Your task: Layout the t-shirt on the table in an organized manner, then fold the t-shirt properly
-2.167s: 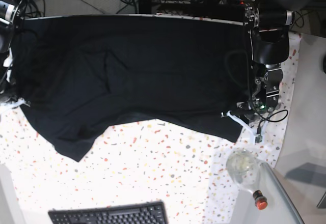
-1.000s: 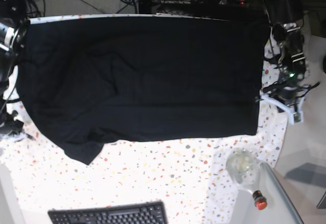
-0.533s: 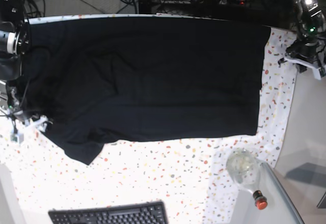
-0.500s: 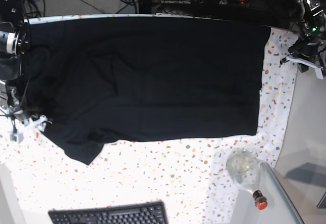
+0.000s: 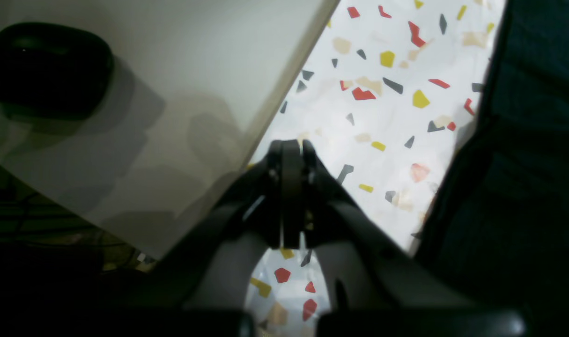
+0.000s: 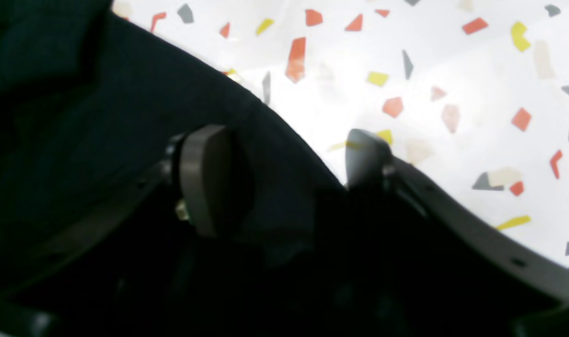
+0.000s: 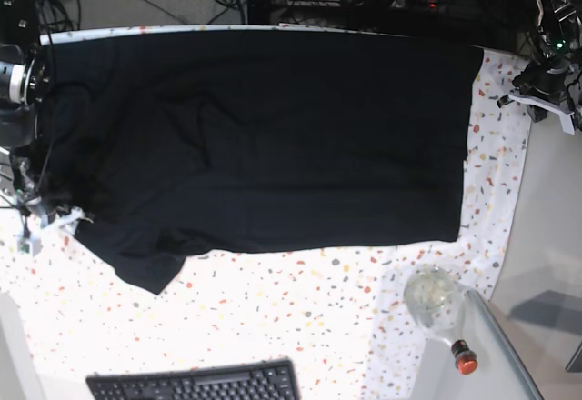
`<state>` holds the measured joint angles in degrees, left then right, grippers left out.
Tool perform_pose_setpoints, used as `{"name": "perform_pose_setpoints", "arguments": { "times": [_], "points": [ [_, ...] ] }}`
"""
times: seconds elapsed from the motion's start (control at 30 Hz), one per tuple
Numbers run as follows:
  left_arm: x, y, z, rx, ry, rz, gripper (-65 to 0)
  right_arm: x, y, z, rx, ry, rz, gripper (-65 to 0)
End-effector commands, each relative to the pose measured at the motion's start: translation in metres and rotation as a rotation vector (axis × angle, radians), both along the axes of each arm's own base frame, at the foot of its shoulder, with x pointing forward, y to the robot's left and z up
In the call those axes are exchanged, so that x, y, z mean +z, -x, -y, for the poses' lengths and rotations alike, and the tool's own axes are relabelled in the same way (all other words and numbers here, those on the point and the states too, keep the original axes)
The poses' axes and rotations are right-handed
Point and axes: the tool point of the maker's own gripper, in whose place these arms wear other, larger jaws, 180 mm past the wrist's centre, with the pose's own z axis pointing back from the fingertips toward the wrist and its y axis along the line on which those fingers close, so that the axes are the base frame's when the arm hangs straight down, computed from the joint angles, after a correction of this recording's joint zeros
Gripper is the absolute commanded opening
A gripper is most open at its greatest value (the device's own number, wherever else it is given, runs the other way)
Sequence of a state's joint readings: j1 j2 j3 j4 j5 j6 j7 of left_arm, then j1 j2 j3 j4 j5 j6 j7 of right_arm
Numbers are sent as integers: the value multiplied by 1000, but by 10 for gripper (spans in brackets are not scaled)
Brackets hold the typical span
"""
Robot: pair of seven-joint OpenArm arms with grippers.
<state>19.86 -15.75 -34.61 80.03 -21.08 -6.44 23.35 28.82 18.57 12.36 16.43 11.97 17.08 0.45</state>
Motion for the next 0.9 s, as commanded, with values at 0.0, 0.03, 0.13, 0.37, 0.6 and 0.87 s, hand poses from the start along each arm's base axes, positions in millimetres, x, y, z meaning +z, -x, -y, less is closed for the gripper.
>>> {"name": "perform_pose_setpoints", "arguments": {
  "times": [0.0, 0.03, 0.13, 0.37, 0.6, 0.87],
  "points": [
    [14, -8, -7, -15, -35, 35, -650, 19, -17, 9, -5, 14, 58, -335],
    [14, -8, -7, -15, -35, 35, -650, 19, -17, 9, -5, 14, 58, -366],
    [13, -7, -7, -16, -34, 32, -650, 20, -18, 8, -3, 15, 64, -494],
    [12, -7, -6, -15, -32, 30, -650, 28, -25, 8, -6, 11, 93, -650],
    [9, -5, -3, -13, -24, 27, -650, 40, -20, 3, 54, 58, 121, -650],
    [9, -6, -3, -13, -24, 29, -650, 79, 0, -29, 189, 133, 106, -650]
  ]
}}
